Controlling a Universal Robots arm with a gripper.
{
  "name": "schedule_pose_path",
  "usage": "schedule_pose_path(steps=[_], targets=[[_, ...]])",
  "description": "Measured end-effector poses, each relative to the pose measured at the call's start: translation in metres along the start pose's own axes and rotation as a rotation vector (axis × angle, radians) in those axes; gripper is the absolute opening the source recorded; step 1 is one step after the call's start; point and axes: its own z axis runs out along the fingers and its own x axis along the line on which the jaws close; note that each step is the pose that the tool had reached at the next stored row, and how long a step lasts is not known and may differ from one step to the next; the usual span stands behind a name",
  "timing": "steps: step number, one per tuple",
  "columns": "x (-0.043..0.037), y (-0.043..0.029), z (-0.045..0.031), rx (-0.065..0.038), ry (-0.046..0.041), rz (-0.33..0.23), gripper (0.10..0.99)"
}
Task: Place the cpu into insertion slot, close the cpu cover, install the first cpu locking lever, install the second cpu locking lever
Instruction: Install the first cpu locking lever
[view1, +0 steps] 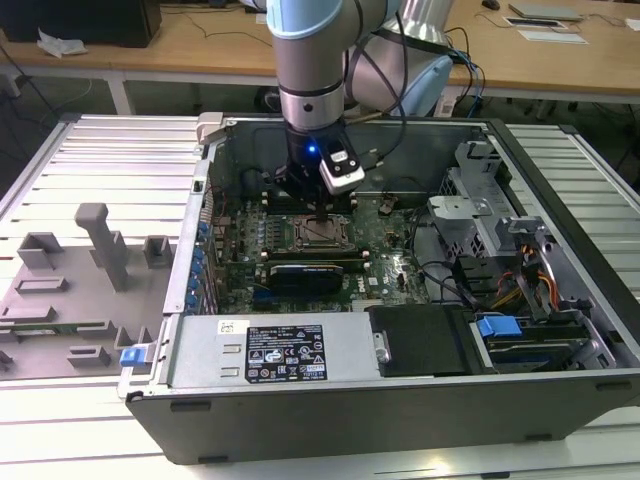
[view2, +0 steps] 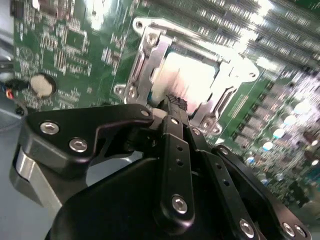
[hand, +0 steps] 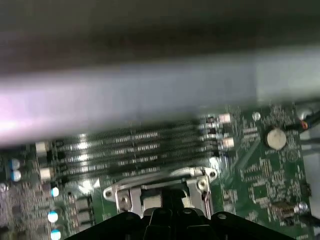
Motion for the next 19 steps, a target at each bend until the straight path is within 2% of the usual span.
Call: schedule_pose_path(steps=[7,10,16,19], targets=[[-0.0027,-0.0175,-0.0002,0.007,-0.0011,-0.001,0.106],[-0.0029,-0.0180,-0.0017,0.024,-0.0034,-0.004,0.106],[-0.0053,-0.0173,-0.0206,0.027,-0.0040,-0.004,0.106],[-0.0069,-0.0169,-0.0325,0.027,-0.0041,-0.004,0.106]])
